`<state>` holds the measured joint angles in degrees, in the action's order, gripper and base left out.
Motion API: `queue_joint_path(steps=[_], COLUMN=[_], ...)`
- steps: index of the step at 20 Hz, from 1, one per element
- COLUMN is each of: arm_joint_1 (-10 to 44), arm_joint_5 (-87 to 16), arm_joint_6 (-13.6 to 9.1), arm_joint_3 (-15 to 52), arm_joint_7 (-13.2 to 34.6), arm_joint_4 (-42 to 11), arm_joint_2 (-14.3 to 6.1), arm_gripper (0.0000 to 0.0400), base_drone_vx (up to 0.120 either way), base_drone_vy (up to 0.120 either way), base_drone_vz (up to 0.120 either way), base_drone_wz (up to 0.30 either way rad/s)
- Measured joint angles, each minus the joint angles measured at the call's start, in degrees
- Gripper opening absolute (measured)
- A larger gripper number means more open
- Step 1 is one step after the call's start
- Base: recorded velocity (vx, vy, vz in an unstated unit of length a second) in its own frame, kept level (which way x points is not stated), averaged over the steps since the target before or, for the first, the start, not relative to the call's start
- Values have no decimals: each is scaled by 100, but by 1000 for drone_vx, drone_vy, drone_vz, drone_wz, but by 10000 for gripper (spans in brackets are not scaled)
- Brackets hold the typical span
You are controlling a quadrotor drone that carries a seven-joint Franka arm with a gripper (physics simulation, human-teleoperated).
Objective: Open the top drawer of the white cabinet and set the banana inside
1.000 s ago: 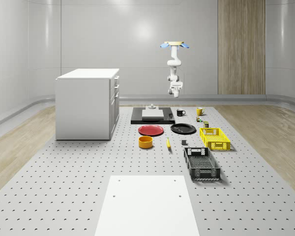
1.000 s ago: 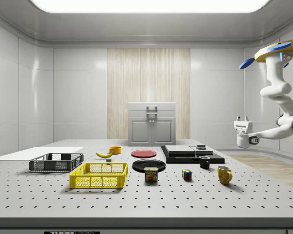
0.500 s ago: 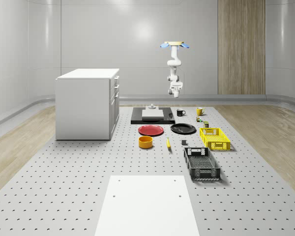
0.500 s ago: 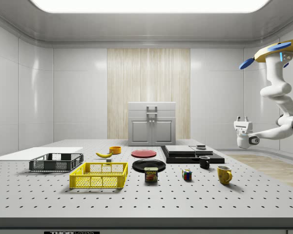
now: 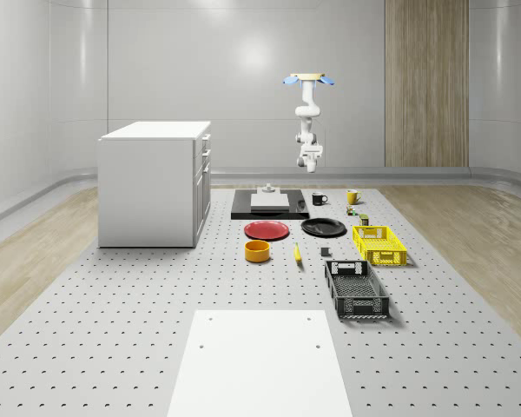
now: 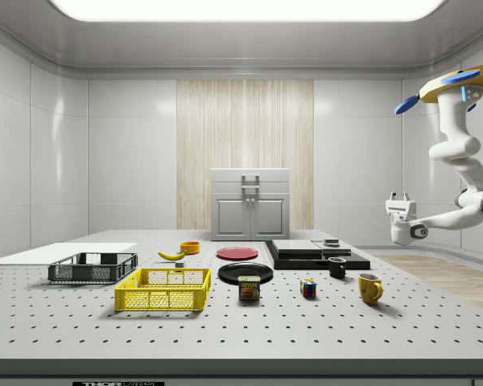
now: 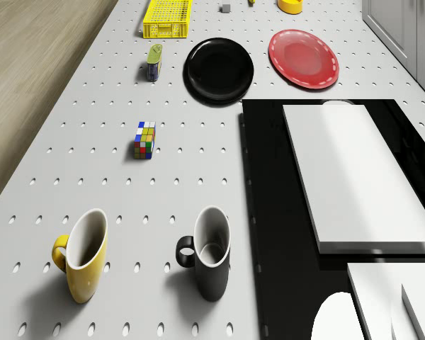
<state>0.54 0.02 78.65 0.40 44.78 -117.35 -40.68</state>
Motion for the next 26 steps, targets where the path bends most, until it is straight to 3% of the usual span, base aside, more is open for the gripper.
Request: queue_joint_path(steps=[11,18,21,26], arm_joint_1=[23,56,-224,-765], arm_joint_5=[-94,-153,1832,4256], arm_joint_6=[48,78,19,-30], arm_joint_3=[70,135,-1154,-2763], arm_joint_7=[11,34,-275,-676], arm_joint_4=[-33,-59,-235,-1065], arm_joint_2=[-33,-52,-33,-111], arm_gripper=[400,400,400,400], base_drone_vx=[0,109,120,120], base_drone_vy=[0,-114,-120,-120], base_drone_vz=[0,0,0,64], base_drone_wz=[0,0,0,0])
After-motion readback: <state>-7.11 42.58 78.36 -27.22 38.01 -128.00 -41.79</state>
